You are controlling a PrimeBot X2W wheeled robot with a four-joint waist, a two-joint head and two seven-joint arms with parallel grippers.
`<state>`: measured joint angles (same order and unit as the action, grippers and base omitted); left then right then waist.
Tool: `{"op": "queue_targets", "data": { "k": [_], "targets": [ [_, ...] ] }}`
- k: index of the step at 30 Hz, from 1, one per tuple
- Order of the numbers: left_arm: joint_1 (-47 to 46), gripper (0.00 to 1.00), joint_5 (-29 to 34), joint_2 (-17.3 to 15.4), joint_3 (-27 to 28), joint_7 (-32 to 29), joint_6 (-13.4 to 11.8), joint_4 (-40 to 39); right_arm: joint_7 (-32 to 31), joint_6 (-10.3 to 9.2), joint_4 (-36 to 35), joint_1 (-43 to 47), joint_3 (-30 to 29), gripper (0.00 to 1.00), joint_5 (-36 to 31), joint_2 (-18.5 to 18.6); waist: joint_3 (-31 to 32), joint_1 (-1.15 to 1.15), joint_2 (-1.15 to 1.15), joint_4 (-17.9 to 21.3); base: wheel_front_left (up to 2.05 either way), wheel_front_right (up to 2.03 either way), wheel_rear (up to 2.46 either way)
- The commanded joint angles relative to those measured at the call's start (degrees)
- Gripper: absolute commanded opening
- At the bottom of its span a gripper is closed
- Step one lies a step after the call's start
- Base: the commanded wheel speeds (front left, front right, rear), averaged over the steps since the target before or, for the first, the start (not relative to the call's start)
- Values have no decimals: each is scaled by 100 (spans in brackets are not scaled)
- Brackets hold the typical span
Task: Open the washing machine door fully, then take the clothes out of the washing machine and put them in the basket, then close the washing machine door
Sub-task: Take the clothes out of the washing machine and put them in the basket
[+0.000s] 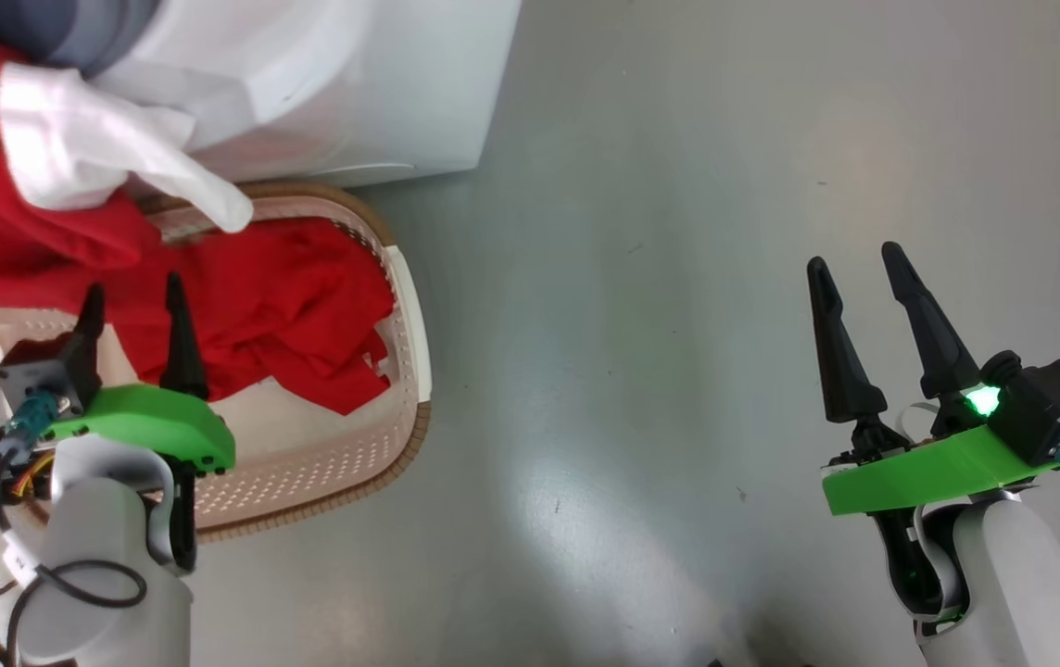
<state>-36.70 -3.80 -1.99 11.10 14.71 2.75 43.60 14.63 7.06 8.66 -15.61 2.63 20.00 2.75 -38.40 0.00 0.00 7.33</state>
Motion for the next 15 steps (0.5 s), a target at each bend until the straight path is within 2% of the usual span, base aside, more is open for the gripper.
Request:
{"op": "queue_targets", "data": {
  "k": [1, 7, 15],
  "targets": [
    [286, 100, -28, -116, 142, 29, 40, -189, 37, 43, -100, 58, 96, 100, -68, 13, 63, 0, 0, -69, 0, 0, 0],
    [462, 100, -219, -93, 192, 29, 87, -699, 37, 43, -94, 90, 58, 100, -140, 13, 198, 0, 0, -196, 0, 0, 0],
    [817, 100, -597, -90, -6, 29, 87, -1609, 37, 43, -79, 131, 13, 100, -226, 23, 371, 0, 0, -355, 0, 0, 0]
  ]
}}
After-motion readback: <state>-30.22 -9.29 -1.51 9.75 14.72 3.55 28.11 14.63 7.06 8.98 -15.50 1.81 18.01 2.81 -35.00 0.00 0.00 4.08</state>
